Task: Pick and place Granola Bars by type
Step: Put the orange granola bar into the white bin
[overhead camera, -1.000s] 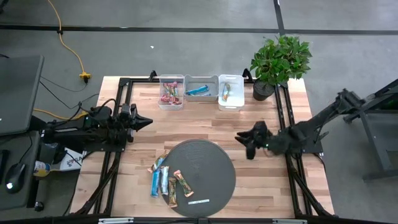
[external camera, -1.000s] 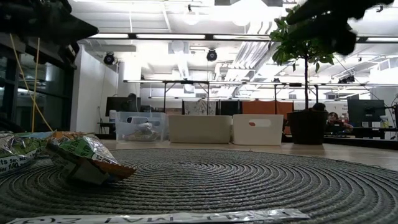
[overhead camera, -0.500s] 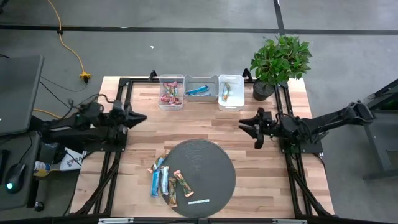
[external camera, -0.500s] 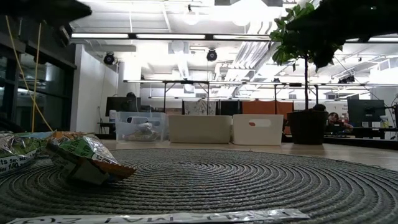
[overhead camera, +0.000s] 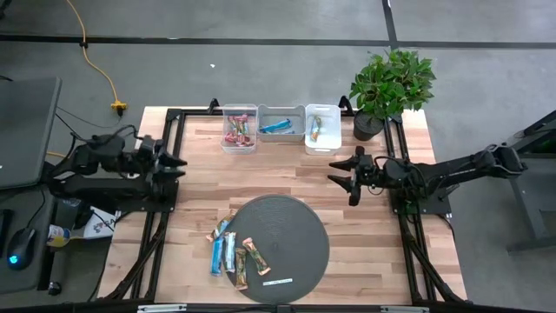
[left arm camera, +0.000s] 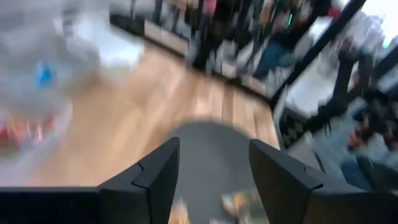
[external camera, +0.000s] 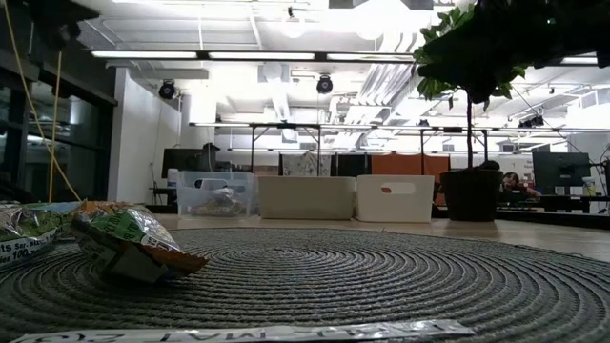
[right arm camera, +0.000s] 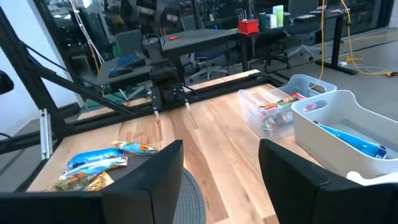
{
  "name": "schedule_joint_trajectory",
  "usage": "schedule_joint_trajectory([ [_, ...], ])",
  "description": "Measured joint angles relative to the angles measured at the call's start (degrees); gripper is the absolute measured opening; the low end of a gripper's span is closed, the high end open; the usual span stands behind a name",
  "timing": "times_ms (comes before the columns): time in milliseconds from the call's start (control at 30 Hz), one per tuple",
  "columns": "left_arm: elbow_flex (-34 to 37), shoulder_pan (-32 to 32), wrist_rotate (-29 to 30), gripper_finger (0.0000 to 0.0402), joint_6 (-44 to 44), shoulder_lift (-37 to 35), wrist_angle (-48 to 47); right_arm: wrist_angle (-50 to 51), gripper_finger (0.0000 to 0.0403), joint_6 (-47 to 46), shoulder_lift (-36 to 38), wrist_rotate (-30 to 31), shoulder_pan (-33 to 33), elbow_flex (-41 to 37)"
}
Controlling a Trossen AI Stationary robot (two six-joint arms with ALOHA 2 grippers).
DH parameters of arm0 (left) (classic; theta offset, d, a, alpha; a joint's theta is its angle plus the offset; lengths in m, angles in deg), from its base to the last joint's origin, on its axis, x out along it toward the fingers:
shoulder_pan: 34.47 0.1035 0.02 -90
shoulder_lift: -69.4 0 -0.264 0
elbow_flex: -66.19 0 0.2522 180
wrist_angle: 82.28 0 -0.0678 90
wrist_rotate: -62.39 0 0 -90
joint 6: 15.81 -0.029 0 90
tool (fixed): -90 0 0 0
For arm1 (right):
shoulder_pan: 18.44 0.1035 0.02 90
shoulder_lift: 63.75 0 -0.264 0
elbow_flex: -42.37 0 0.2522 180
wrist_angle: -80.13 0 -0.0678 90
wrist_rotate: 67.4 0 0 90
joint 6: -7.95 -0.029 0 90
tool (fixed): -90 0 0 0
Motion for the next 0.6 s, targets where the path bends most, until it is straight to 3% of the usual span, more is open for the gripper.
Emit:
schedule_joint_trajectory([
  [167,-2.17,0.00,-8.09,0.0195,6.25,5.63,-9.58,-0.67,0.0195,-0.52,0.05,1.69,0.01,0.04],
  [333,-2.59,0.00,-14.96,0.0195,18.63,12.42,-15.46,-0.48,0.0195,-2.35,0.05,3.08,0.01,0.04],
  [467,-2.60,0.00,-16.94,0.0195,22.69,17.53,-15.32,-0.47,0.0195,-2.89,0.05,4.20,0.01,0.04],
  [600,-2.64,-0.02,-14.73,0.0195,24.53,23.60,-13.87,-0.46,0.0195,-2.92,0.05,5.02,0.01,0.04],
])
